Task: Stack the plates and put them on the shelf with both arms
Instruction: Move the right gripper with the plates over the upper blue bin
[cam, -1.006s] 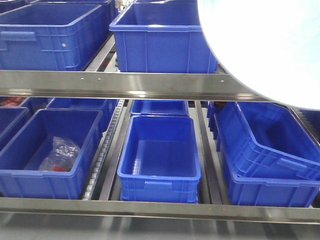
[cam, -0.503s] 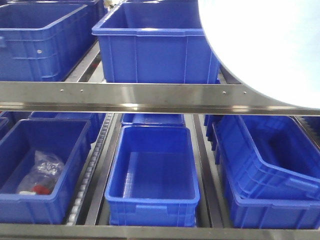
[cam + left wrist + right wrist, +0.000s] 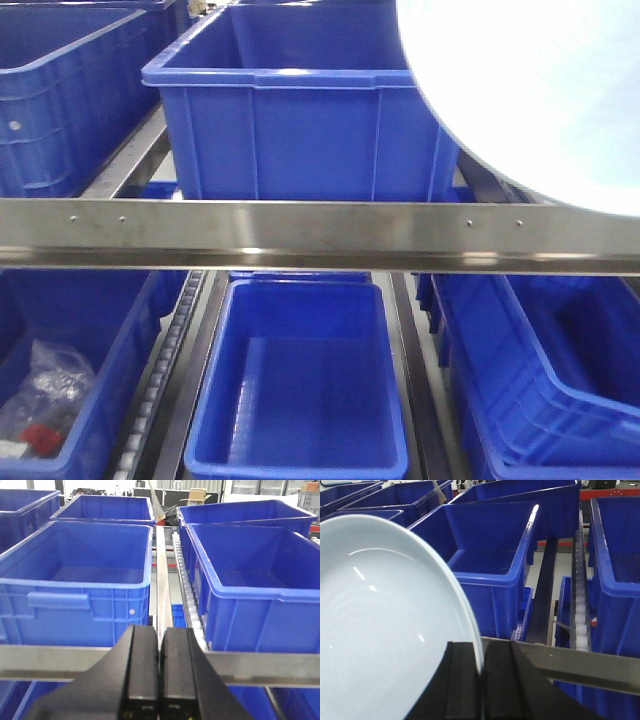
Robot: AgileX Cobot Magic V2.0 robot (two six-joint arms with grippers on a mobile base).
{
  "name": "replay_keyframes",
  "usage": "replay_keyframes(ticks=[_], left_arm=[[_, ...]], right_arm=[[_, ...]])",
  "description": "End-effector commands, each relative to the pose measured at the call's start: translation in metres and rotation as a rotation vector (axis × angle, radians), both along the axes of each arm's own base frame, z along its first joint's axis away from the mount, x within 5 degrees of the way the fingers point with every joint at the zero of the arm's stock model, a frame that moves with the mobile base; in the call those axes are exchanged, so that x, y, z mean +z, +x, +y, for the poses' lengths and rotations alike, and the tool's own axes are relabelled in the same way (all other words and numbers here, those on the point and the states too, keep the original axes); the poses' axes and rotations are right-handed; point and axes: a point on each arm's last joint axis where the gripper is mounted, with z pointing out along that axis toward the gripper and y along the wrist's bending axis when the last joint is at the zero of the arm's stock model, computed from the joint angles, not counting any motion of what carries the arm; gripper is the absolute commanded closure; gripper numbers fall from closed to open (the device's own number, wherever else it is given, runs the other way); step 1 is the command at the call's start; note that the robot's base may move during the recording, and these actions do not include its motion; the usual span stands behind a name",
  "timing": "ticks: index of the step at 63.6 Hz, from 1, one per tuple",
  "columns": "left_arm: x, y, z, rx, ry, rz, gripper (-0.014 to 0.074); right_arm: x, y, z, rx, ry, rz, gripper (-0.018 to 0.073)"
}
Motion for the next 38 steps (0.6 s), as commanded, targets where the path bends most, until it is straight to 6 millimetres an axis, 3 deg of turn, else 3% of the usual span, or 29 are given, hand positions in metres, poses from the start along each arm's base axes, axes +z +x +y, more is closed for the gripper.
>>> replay_keyframes(ticks=[1, 38], left_arm=[[0.0189, -0.0012, 0.0019, 0.018, -0.025, -0.110, 0.0516], [0.0189, -0.0012, 0.0019, 0.018, -0.025, -0.110, 0.0516]], right_arm=[[0.0213, -0.0004, -0.0020, -0.019, 0.028, -0.134, 0.0510], [0.0213, -0.0004, -0.0020, -0.019, 0.028, -0.134, 0.0510]])
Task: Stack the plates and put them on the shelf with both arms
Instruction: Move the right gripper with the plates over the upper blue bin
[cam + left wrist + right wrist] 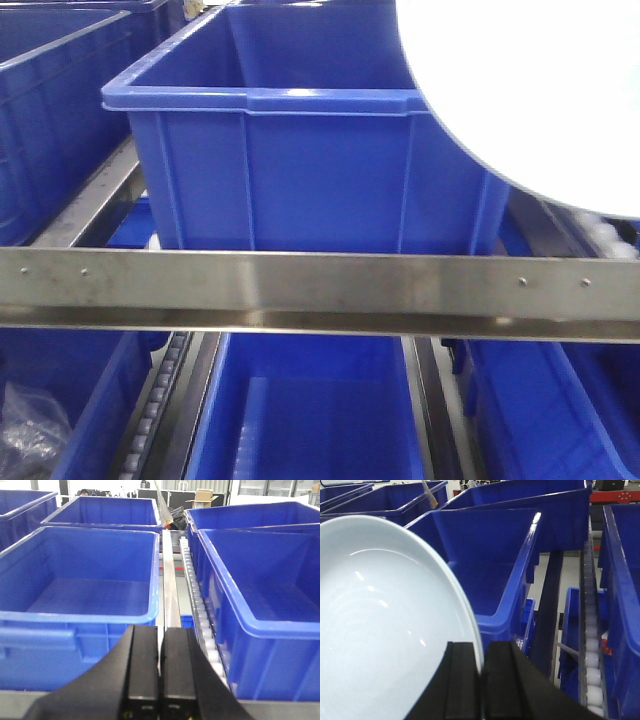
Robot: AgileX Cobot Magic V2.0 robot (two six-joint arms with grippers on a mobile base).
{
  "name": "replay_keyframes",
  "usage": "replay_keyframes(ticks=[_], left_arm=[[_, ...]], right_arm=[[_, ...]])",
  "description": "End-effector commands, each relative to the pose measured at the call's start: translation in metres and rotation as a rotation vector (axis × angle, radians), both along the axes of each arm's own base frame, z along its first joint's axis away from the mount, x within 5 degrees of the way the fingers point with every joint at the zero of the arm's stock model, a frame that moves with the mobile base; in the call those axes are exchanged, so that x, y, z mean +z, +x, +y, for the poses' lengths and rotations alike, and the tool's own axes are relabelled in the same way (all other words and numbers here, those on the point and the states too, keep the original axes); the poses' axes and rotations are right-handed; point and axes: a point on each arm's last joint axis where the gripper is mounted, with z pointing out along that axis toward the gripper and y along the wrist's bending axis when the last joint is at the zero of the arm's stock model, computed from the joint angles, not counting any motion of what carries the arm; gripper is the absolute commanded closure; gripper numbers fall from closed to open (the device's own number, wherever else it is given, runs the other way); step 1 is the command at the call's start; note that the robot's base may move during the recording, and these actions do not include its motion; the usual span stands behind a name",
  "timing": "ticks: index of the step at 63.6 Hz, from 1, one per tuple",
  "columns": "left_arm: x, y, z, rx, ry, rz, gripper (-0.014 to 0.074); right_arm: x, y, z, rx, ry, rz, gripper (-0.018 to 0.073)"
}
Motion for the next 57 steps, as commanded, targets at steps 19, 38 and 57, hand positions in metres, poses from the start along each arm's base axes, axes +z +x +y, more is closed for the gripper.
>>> replay_keyframes(ticks=[19, 38, 57], left_arm=[[0.0189, -0.0012, 0.0019, 0.018, -0.025, -0.110, 0.0516], [0.0189, -0.0012, 0.0019, 0.018, -0.025, -0.110, 0.0516], [0.0189, -0.0012, 0.0019, 0.018, -0.025, -0.110, 0.0516]], right_arm=[[0.0213, -0.0004, -0.0020, -0.019, 0.028, -0.134, 0.0510], [0.0213, -0.0004, -0.0020, -0.019, 0.028, -0.134, 0.0510], [0.0213, -0.0004, -0.0020, -0.019, 0.028, -0.134, 0.0510]])
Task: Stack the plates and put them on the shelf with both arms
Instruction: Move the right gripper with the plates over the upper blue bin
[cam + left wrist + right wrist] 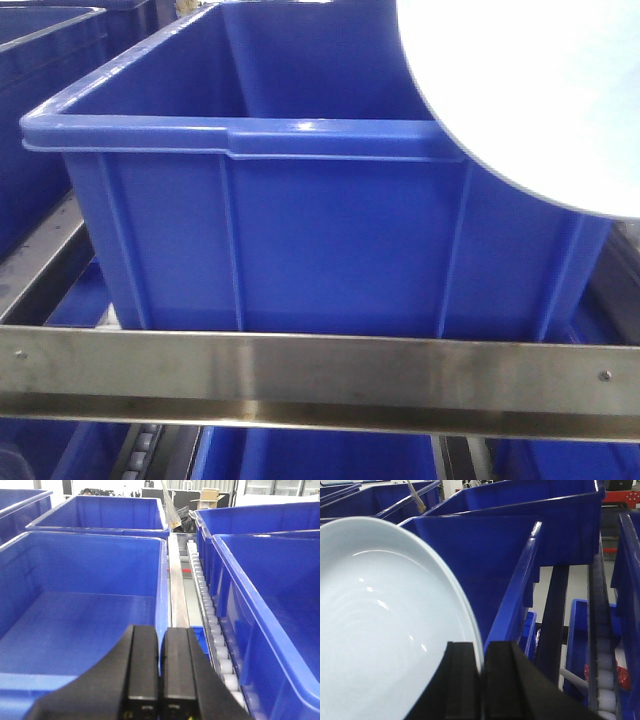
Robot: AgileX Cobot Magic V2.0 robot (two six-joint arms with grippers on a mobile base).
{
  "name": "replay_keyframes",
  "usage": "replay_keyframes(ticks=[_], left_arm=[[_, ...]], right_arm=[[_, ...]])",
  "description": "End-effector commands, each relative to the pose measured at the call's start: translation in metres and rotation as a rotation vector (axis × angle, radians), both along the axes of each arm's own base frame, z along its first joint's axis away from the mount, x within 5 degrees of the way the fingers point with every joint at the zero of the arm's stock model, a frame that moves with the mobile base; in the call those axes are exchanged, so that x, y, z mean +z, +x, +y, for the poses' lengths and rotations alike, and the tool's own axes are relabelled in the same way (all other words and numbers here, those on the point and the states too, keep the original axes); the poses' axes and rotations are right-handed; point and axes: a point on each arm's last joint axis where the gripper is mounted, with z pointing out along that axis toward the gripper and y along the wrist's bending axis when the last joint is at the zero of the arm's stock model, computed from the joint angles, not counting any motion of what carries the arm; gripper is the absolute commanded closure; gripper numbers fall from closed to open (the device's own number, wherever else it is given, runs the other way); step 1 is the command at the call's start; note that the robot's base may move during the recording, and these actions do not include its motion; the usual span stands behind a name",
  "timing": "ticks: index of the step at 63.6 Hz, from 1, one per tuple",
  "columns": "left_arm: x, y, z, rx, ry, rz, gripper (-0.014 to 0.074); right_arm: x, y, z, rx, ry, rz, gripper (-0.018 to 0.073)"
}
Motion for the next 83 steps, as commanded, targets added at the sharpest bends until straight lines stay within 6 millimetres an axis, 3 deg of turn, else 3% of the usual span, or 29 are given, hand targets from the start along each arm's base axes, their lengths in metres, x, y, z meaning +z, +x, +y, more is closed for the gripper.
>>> replay_keyframes(ticks=[1, 72, 83], left_arm=[[0.019, -0.001, 0.002, 0.018, -0.025, -0.110, 0.0516], [0.019, -0.001, 0.002, 0.018, -0.025, -0.110, 0.0516], [0.019, -0.001, 0.002, 0.018, -0.025, -0.110, 0.0516]], right_arm=[[0.021, 0.000, -0.002, -0.019, 0.028, -0.134, 0.0510], [0.022, 0.000, -0.002, -0.021, 0.031, -0.146, 0.0510], [0.037, -0.001, -0.002, -0.021, 0.042, -0.189, 0.0510]])
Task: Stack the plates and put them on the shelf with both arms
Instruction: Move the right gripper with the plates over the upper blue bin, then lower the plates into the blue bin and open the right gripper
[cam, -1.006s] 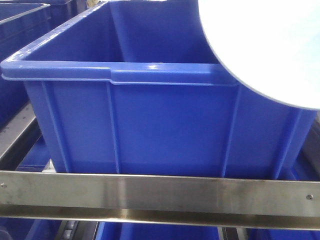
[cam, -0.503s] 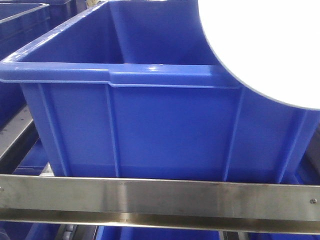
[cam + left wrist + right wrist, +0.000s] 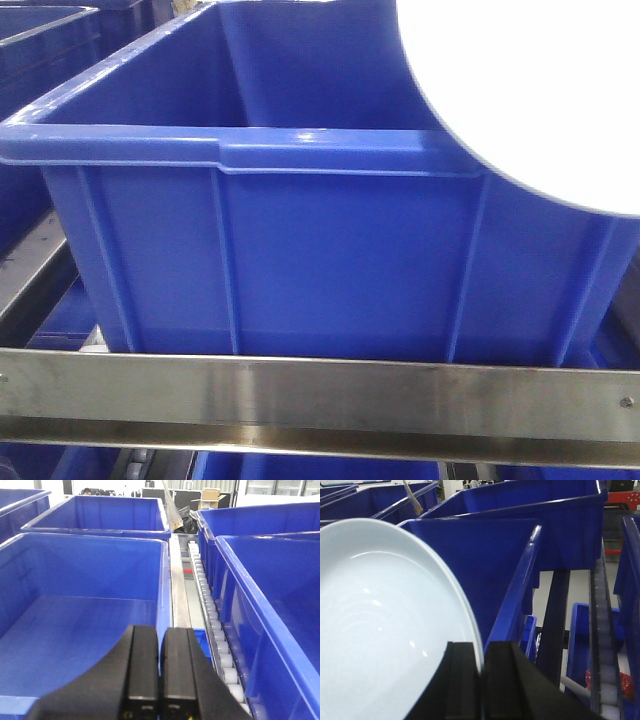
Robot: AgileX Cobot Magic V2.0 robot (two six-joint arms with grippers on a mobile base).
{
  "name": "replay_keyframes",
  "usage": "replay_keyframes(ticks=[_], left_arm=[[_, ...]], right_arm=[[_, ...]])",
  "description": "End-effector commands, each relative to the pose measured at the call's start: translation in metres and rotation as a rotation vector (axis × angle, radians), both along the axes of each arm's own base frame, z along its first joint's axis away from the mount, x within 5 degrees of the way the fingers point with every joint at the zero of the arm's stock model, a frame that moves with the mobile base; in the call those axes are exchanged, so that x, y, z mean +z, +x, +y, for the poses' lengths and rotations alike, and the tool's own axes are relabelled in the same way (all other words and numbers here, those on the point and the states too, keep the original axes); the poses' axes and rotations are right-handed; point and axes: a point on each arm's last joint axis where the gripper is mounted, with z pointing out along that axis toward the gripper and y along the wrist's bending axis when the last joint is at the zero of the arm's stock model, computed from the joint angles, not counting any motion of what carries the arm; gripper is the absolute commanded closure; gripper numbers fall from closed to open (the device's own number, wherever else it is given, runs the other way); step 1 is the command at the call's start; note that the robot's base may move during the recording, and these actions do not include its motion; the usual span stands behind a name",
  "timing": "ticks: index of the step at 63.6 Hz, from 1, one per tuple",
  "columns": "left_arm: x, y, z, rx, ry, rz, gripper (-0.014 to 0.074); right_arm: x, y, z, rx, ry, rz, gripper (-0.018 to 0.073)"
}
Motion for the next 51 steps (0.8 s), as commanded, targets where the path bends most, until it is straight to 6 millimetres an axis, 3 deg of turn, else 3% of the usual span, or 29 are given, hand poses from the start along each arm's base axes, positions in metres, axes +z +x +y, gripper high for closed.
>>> replay_keyframes(ticks=[1, 14, 33, 51], left_arm=[[0.019, -0.001, 0.002, 0.018, -0.025, -0.110, 0.0516], [0.019, -0.001, 0.002, 0.018, -0.025, -0.110, 0.0516], [0.019, -0.001, 0.002, 0.018, -0.025, -0.110, 0.0516], [0.019, -0.001, 0.002, 0.018, -0.025, -0.110, 0.0516]], right_arm=[[0.035, -0.001, -0.002, -0.021, 0.039, -0.180, 0.0510], [0.055, 0.013, 0.002, -0.015, 0.021, -0.157, 0.0510], [0.074, 0.067, 0.018, -0.004, 0.008, -0.100, 0.0510], [0.074, 0.132, 0.065, 0.107, -0.010, -0.033, 0.0510]])
